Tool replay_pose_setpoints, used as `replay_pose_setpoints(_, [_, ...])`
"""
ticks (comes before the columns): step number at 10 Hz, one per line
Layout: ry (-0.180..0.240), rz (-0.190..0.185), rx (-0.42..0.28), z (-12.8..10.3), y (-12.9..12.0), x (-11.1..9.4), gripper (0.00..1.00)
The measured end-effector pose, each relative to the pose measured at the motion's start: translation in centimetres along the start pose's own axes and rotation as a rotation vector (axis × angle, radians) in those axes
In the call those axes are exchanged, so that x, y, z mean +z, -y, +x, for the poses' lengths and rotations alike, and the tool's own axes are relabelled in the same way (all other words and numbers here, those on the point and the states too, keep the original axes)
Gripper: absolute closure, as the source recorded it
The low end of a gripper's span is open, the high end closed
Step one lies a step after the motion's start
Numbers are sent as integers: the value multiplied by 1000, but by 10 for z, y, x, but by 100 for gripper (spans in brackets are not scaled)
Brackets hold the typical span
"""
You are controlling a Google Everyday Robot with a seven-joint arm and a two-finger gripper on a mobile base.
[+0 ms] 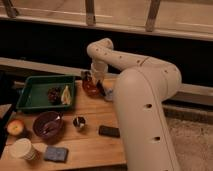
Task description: Wipe red bowl with brush
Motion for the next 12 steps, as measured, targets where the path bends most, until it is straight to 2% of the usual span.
replay_pose_setpoints(2, [-1, -1, 0, 1, 0, 1, 100])
replay_pose_setpoints(6, [-1, -28, 13, 15, -3, 14, 100])
replay_pose_setpoints(10, [9, 11, 71, 17, 25, 4, 100])
replay_pose_setpoints(12, [-5, 41, 95, 17, 37, 7, 100])
